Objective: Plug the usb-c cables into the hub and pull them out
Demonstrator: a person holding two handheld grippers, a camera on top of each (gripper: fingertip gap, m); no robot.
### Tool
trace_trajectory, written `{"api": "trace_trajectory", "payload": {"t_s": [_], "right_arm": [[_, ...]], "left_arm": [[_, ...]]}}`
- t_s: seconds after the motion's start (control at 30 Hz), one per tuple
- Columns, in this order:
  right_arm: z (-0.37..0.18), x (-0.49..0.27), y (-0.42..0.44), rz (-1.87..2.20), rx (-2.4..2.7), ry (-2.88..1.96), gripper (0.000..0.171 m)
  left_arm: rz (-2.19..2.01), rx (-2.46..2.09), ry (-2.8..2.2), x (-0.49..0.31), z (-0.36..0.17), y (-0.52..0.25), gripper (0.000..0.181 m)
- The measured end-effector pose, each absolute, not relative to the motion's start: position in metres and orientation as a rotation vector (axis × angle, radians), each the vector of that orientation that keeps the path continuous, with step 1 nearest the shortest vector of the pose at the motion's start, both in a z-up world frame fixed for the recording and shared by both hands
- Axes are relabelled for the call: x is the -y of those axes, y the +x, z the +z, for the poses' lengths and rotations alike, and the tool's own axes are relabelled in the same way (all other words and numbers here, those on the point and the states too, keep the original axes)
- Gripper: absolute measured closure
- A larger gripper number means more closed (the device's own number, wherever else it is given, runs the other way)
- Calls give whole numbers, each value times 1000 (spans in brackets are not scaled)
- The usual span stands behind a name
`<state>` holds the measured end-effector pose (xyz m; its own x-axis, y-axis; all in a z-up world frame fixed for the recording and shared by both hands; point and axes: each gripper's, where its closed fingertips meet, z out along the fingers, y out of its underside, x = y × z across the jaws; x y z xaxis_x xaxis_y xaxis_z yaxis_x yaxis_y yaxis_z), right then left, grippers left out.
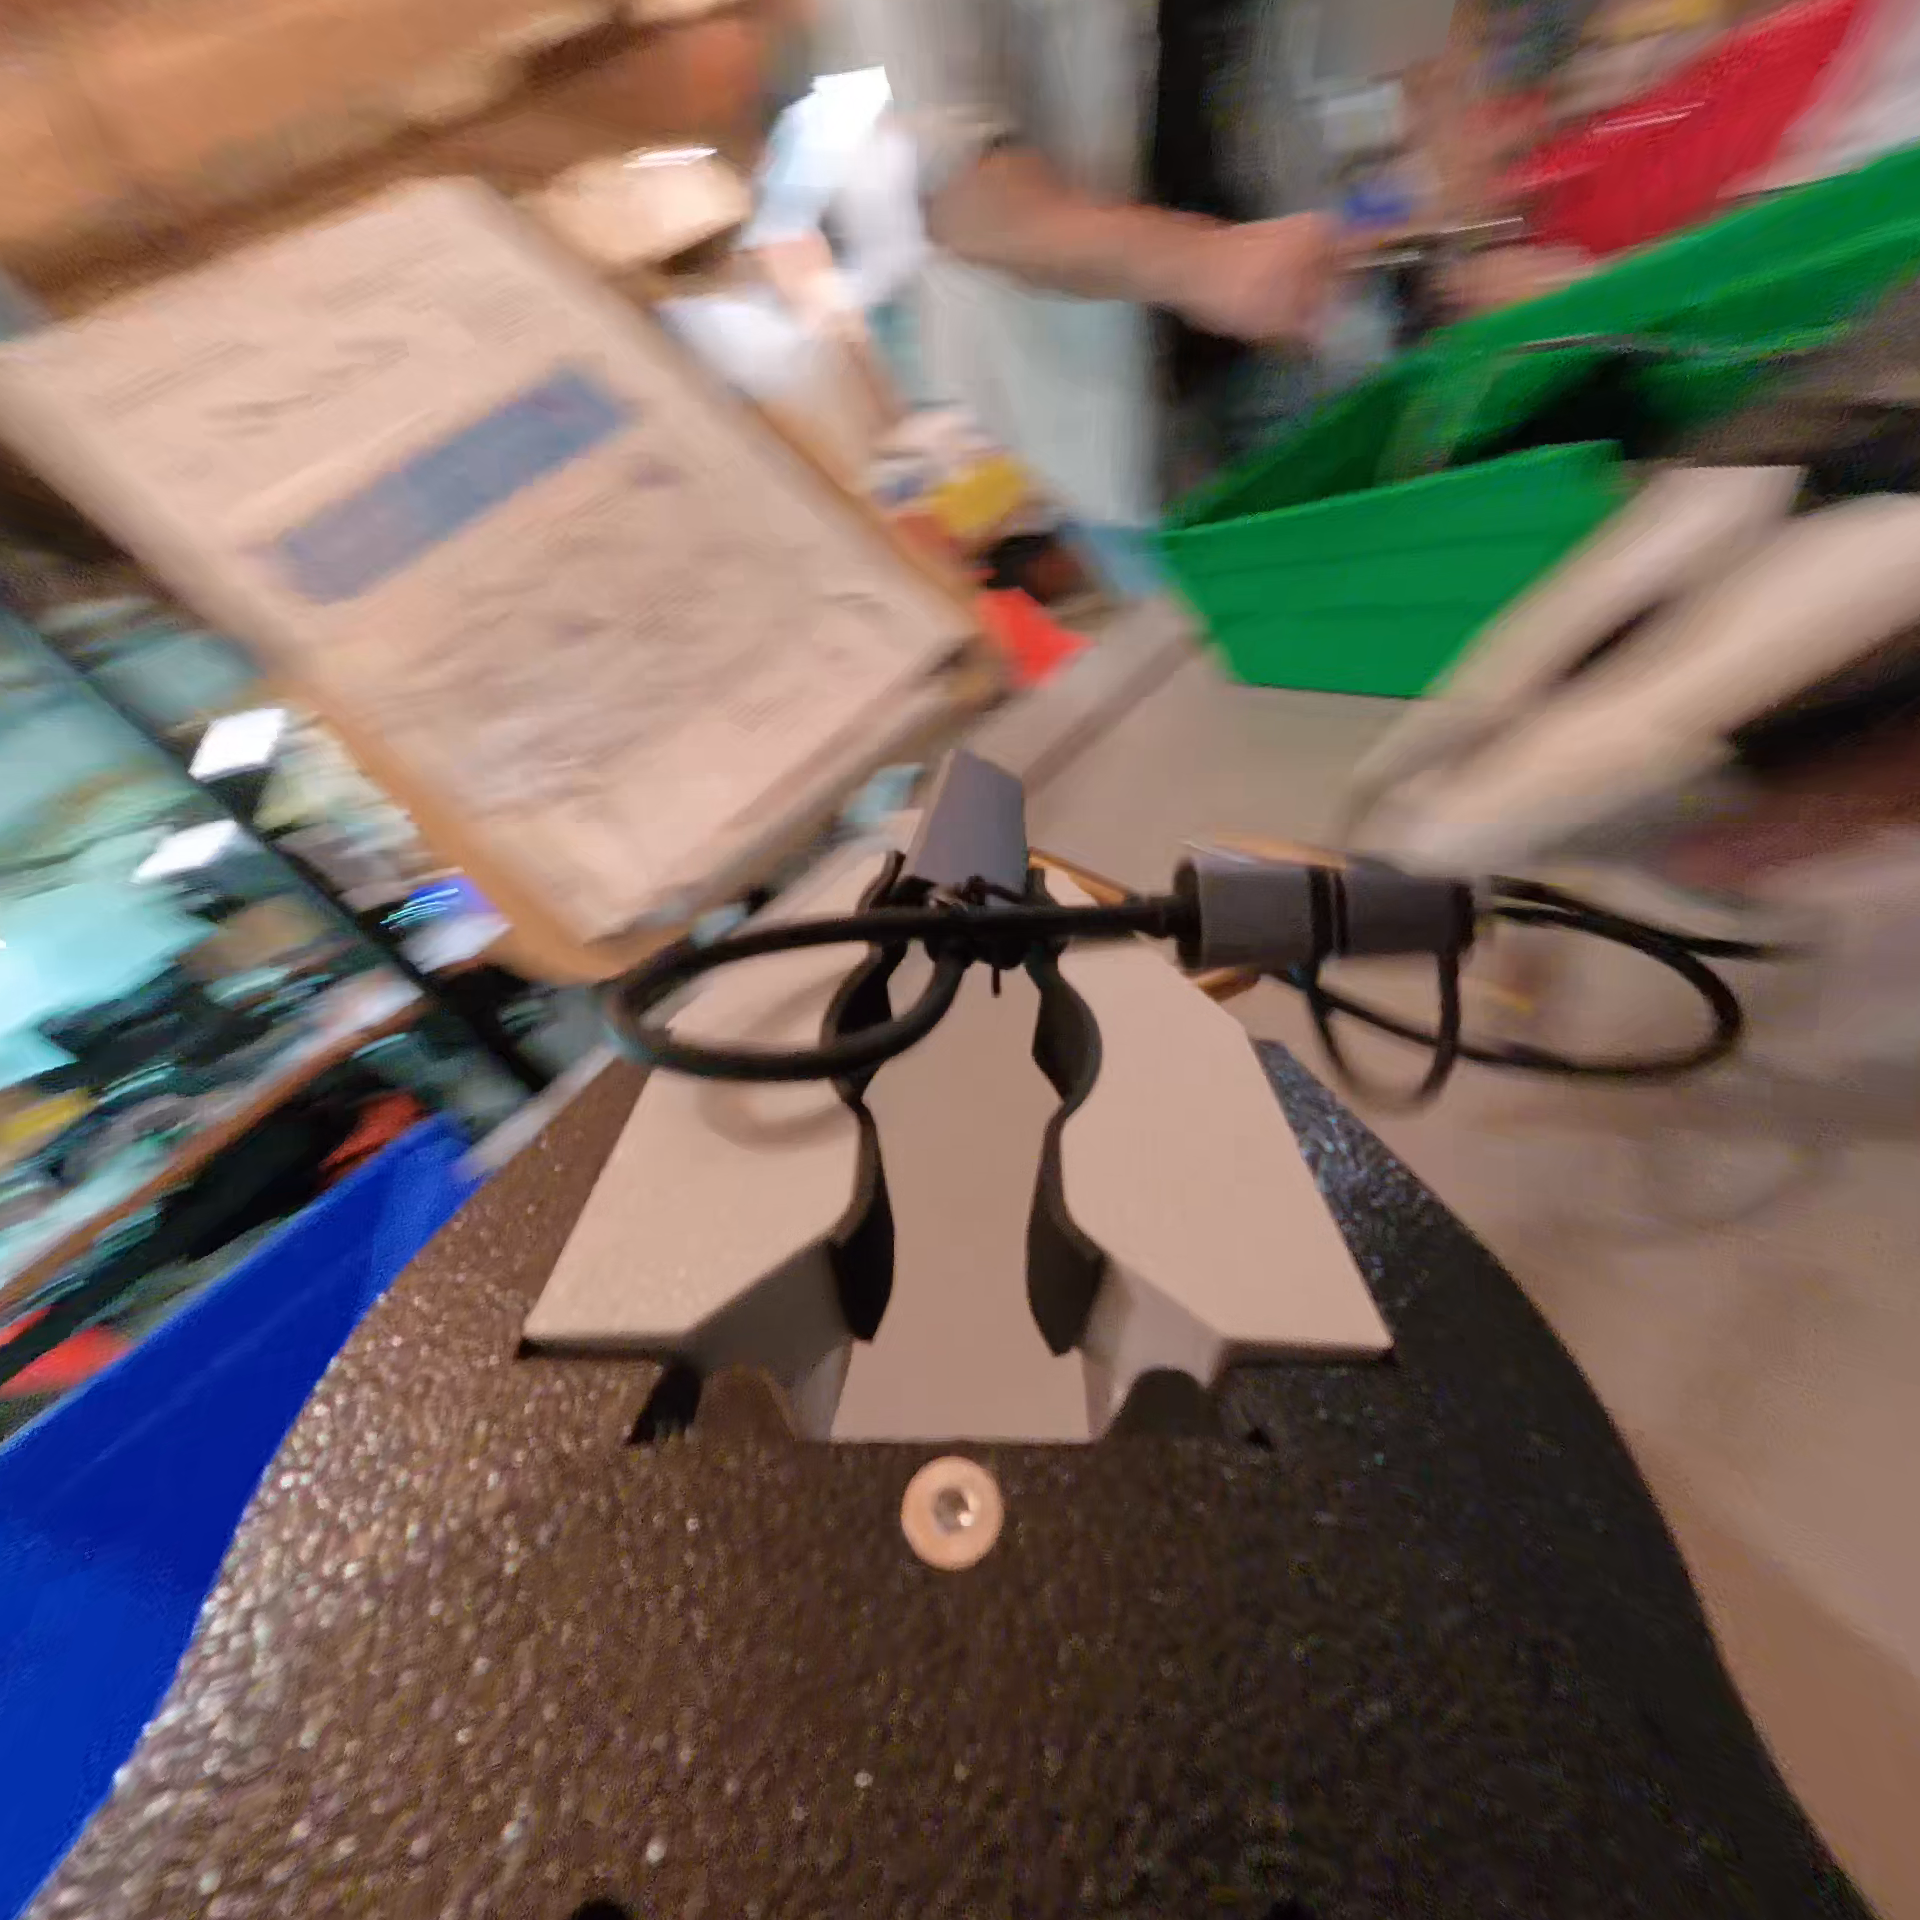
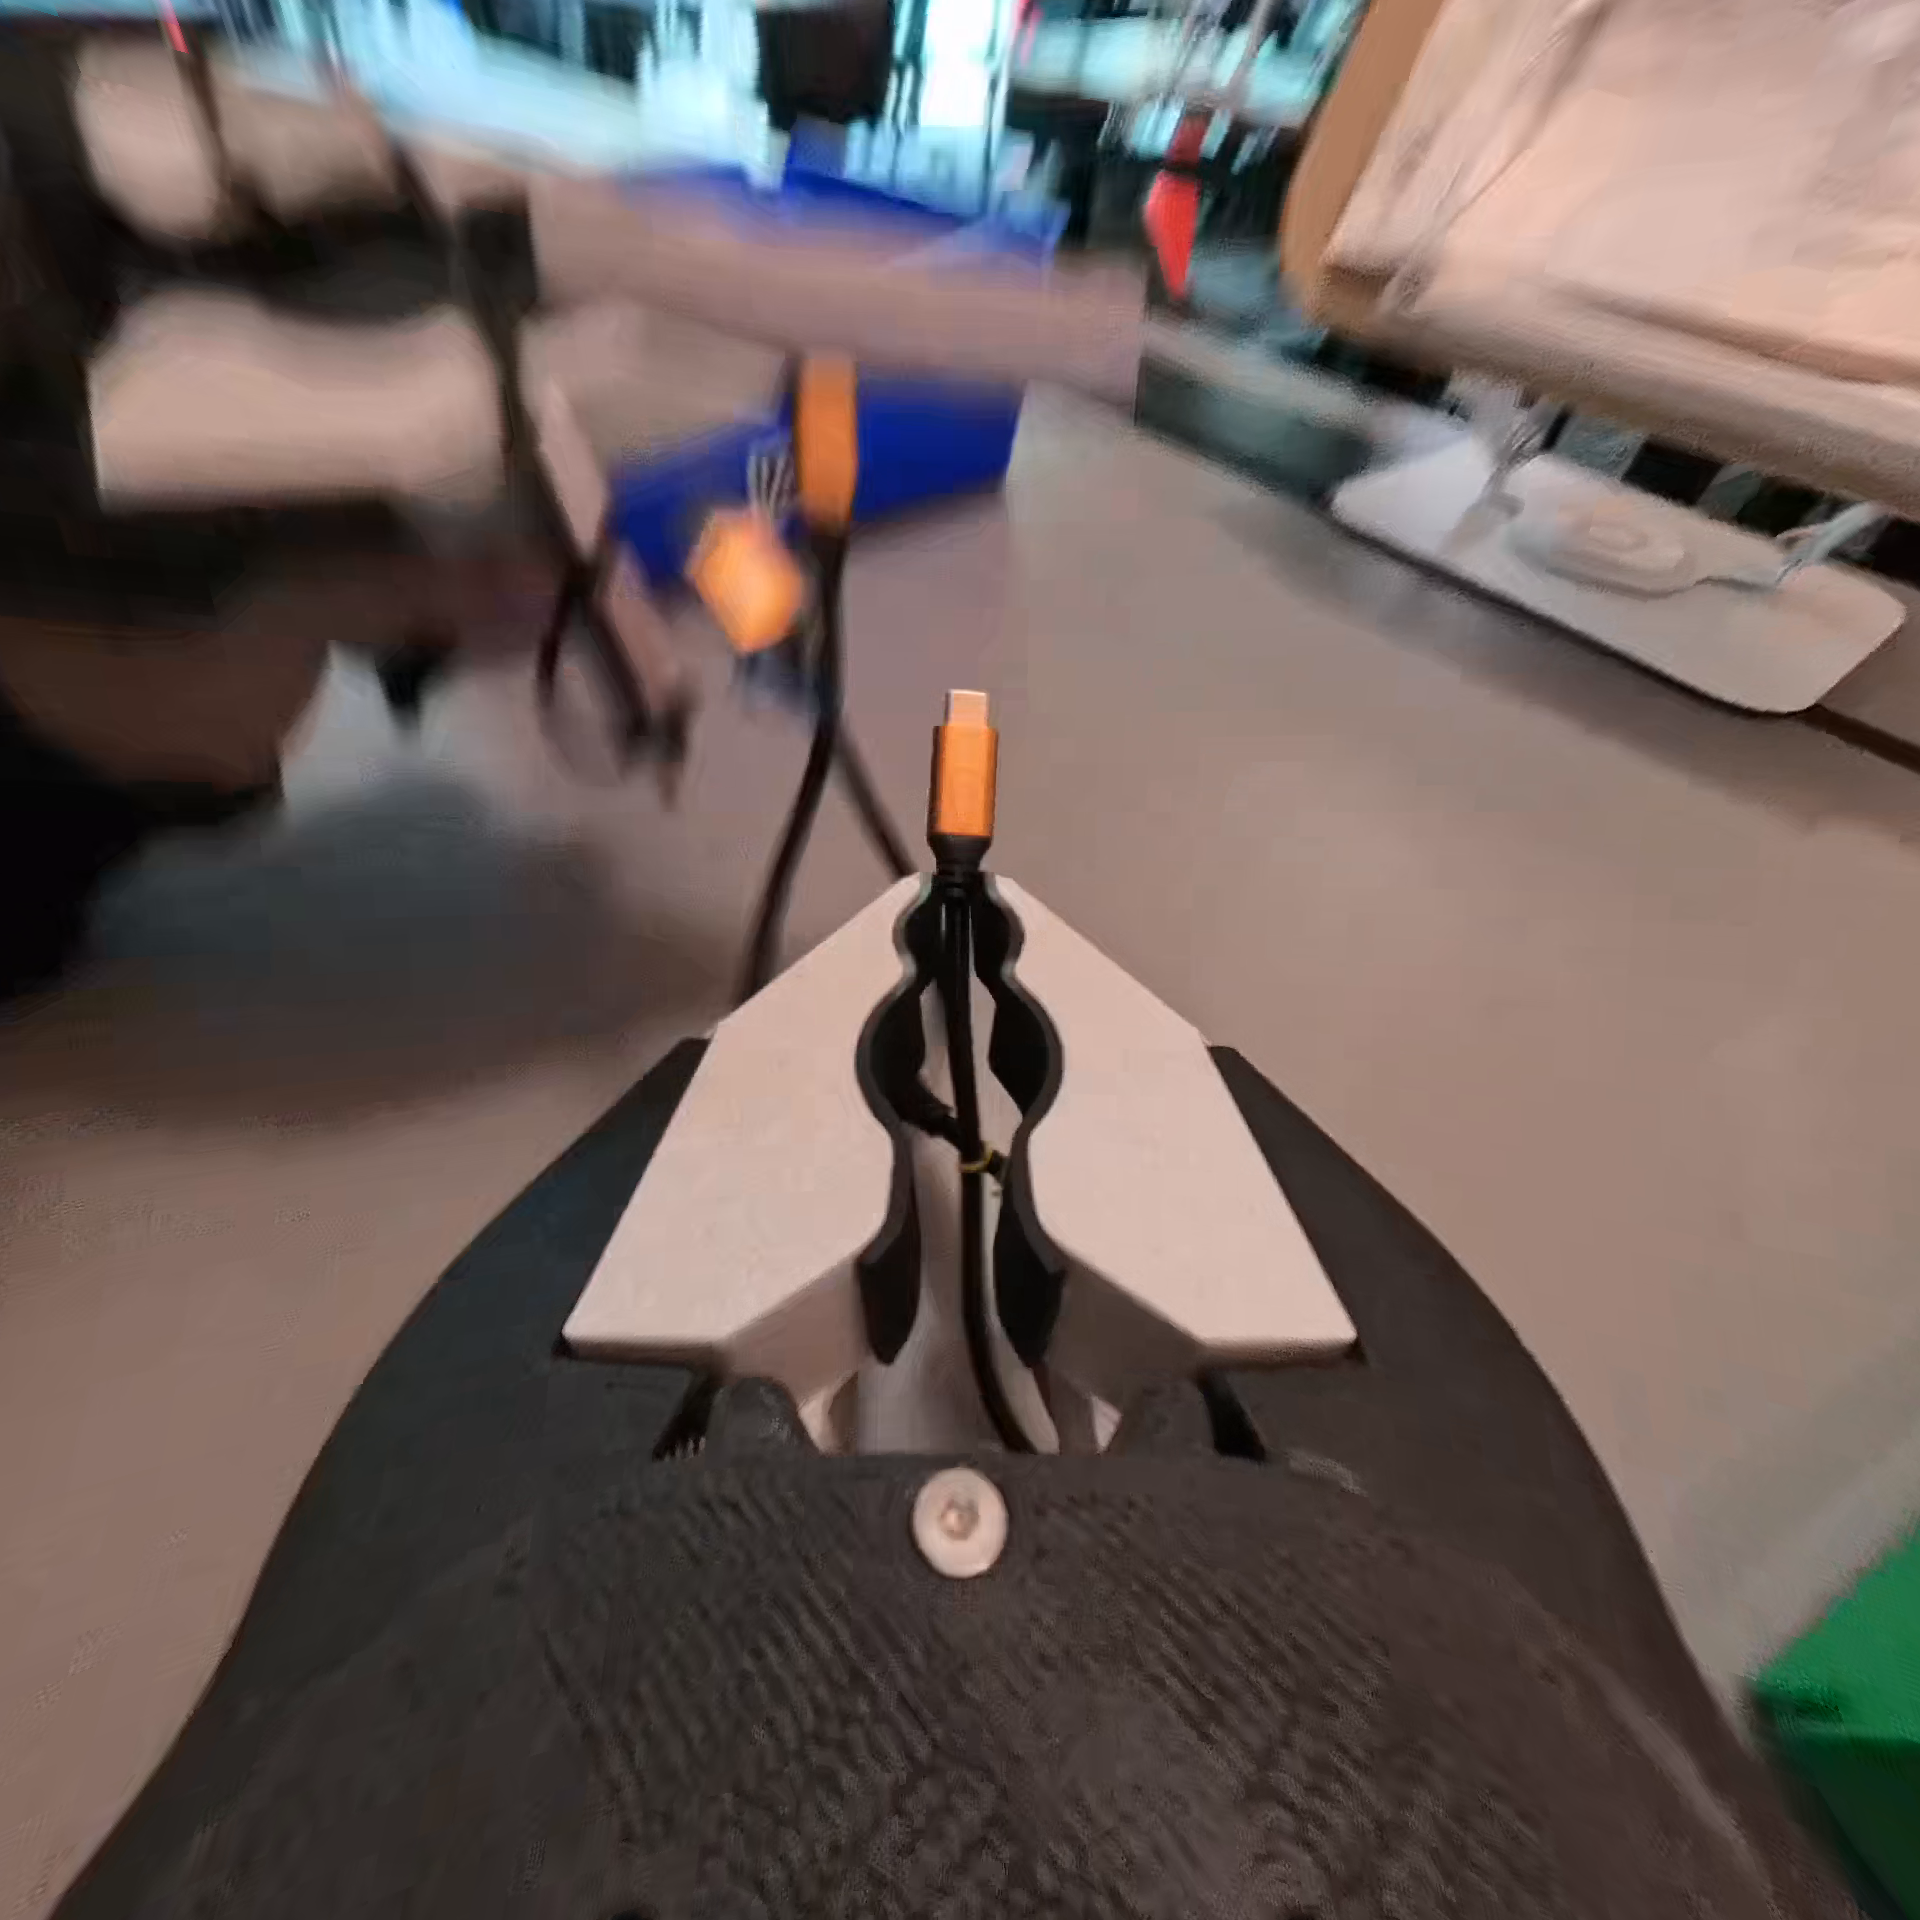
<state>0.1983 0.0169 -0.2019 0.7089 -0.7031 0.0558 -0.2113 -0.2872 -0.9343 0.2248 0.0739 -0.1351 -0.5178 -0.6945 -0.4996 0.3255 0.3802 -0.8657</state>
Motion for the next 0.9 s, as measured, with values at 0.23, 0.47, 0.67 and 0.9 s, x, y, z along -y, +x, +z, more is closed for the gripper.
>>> {"api": "trace_trajectory", "payload": {"t_s": [0.23,0.47,0.67,0.9], "right_arm": [[-127,49,190,-771,-778,-1533,166],[-74,165,179,-1265,-825,-1600,165],[-114,224,226,-1352,-765,-2052,165],[-178,270,255,-1232,-997,-2442,143]], "left_arm": [[-1489,-1562,-518,-147,-112,250,160],[-1611,-1639,-473,-128,-119,244,160],[-1610,-1678,-421,-117,-124,240,160],[-1638,-1689,-427,-116,-126,240,160]]}}
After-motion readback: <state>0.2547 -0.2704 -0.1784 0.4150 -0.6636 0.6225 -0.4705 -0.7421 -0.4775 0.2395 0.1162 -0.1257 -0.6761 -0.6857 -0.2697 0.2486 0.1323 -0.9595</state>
